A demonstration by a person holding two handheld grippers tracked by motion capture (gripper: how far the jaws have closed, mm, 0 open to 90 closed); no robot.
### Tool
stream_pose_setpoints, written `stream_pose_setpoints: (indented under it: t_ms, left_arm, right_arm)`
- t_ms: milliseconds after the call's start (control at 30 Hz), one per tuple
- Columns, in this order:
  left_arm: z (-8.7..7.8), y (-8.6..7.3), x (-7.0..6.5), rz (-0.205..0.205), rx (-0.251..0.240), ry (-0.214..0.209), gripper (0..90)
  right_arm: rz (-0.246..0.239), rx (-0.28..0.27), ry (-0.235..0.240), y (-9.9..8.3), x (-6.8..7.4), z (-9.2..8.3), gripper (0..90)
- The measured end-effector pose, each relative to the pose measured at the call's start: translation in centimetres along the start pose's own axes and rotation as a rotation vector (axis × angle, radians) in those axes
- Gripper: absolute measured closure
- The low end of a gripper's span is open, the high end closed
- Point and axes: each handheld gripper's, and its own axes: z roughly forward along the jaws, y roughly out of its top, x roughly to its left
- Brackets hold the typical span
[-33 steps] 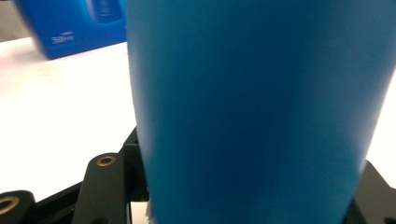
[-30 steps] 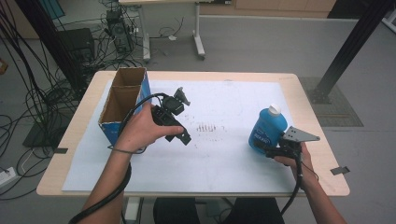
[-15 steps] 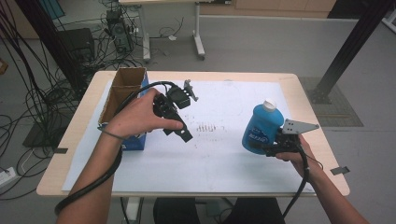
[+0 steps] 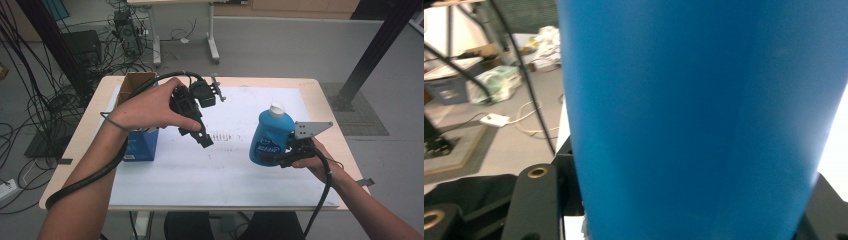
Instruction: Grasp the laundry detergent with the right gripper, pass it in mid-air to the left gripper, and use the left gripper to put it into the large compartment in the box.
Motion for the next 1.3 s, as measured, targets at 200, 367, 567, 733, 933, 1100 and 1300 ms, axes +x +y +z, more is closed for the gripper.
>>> stream_pose_setpoints:
  t_ms: [200, 367, 567, 733, 933, 1100, 1300]
  left_arm:
    - [-0.7, 1.3, -0.8, 0.051, 0.002, -0.014, 10.2]
    - [-1.4, 2.0, -1.4, 0.091, -0.007, -0.041, 10.2]
    - [-2.2, 2.8, -2.2, 0.127, -0.002, -0.043, 10.1]
    - [-2.8, 3.4, -2.8, 0.157, 0.006, -0.043, 10.1]
    - [-3.2, 4.3, -3.4, 0.183, 0.034, -0.026, 10.1]
    - [-3.0, 4.9, -3.7, 0.199, 0.038, -0.018, 9.9]
    - [-2.7, 5.6, -4.1, 0.221, 0.044, -0.02, 9.9]
  right_arm:
    - [-0.02, 0.001, 0.078, 2.0, 0.7, 0.7, 40.4]
    - [-0.047, 0.0, 0.131, 3.3, 1.3, 1.3, 40.3]
    - [-0.08, 0.026, 0.196, 4.4, 1.7, 2.1, 40.3]
    - [-0.098, 0.02, 0.223, 5.2, 1.9, 2.8, 40.3]
    - [-0.111, 0.003, 0.243, 5.7, 2.3, 3.9, 40.3]
    - [-0.116, -0.004, 0.263, 5.8, 2.8, 4.9, 40.3]
    - [-0.136, 0.004, 0.278, 6.1, 3.2, 5.7, 40.3]
